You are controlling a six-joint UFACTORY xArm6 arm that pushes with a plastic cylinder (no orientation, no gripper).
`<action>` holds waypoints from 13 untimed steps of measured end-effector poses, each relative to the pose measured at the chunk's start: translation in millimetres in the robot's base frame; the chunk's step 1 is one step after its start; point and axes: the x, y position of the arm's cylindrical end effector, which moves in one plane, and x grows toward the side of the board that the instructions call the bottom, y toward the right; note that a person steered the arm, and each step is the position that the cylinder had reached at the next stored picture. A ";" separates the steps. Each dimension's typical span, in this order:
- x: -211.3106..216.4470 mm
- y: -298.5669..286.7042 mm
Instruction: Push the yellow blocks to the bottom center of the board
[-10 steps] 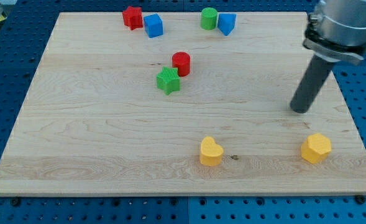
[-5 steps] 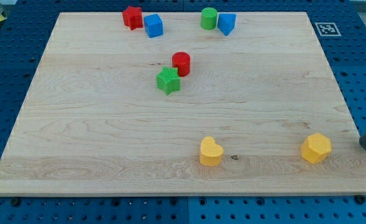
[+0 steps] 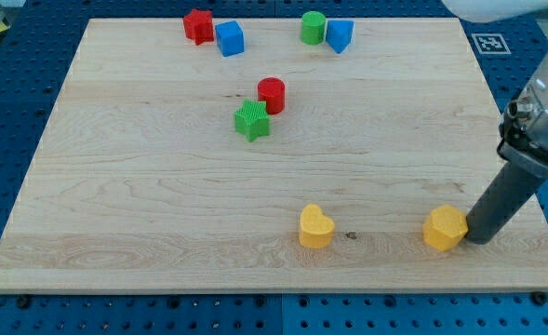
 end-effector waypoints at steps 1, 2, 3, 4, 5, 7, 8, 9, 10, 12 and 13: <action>8.4 -16.7; 11.8 -29.0; 11.8 -38.7; 11.8 -49.6; 11.8 -60.9; 6.4 -83.0; 6.4 -84.9; 6.4 -84.9; 6.4 -81.1; -26.6 -80.3; -45.1 -80.3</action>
